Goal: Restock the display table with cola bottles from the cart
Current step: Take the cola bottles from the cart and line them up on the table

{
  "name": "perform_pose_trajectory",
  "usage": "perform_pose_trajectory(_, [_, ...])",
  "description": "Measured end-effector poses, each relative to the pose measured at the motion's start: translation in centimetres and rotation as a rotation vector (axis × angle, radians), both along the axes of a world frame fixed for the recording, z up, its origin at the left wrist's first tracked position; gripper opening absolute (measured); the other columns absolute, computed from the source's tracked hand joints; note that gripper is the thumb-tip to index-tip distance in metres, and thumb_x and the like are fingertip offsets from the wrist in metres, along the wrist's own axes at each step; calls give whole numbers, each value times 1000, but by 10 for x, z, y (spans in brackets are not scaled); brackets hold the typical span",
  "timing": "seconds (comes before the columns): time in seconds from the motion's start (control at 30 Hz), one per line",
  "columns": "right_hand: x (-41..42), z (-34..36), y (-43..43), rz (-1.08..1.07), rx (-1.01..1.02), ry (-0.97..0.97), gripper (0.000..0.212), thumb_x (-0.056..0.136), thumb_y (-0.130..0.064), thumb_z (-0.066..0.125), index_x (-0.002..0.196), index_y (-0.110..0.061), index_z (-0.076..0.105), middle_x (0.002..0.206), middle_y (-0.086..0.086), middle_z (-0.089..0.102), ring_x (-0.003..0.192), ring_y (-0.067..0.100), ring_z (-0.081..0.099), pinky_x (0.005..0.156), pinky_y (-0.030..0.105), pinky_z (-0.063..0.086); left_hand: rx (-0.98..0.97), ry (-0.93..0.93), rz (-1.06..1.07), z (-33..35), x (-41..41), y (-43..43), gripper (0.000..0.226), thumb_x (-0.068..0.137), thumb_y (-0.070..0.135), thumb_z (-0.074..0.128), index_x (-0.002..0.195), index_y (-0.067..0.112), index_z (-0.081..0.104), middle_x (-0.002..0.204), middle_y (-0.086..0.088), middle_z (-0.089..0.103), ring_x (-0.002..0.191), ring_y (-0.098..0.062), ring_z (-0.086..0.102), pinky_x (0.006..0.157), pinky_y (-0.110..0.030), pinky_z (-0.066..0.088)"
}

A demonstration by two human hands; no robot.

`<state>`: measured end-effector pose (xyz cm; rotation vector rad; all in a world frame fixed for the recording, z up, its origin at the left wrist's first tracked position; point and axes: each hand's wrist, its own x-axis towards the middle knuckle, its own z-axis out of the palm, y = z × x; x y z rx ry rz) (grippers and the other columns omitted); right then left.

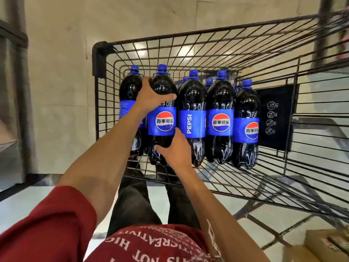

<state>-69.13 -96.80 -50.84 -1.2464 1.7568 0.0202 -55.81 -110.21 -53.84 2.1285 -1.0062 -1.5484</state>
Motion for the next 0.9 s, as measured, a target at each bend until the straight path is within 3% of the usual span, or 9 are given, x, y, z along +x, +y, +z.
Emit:
perform_pose_trajectory(0.13, [0,-4,-1,-101,25,-159,107,69,-30,92,153,-7,31,148,10,48,137,26,44,110,39,42,-55,34,45,10,7,9,103,63,39,95,142,21,31,130,3,55,114,-17,59,98,-32,49])
perform_pose_trajectory(0.3, [-5,-14,-11,-130,126,-331,104,57,-25,100,142,-18,40,138,-1,57,125,16,55,107,35,46,-131,88,79,22,20,21,97,64,30,95,139,23,35,127,7,56,113,-10,60,95,-23,51])
perform_pose_trajectory(0.47, [0,-23,-11,-170,203,-401,116,38,-46,101,135,-19,43,126,-7,65,116,10,64,103,41,53,-195,143,92,29,32,32,102,56,33,96,138,22,37,134,2,56,117,-13,61,100,-38,55])
perform_pose_trajectory(0.57, [3,-14,-16,-138,164,-391,104,43,-37,102,129,-18,46,120,-7,67,110,8,66,100,39,55,-264,136,135,46,41,35,108,49,44,95,137,22,36,135,3,55,121,-14,59,103,-41,52])
perform_pose_trajectory(0.77, [17,40,-32,-14,23,-445,77,57,-16,100,112,-35,49,121,-8,62,99,-15,61,86,12,52,-424,148,238,111,67,42,98,61,22,96,138,18,36,128,9,59,114,-2,63,100,-29,53])
perform_pose_trajectory(0.9, [42,87,-39,68,-25,-474,95,52,-33,101,129,-30,45,122,-17,63,109,-5,63,95,24,53,-560,158,282,176,96,53,100,54,28,95,135,21,36,127,3,63,112,-11,67,100,-42,54])
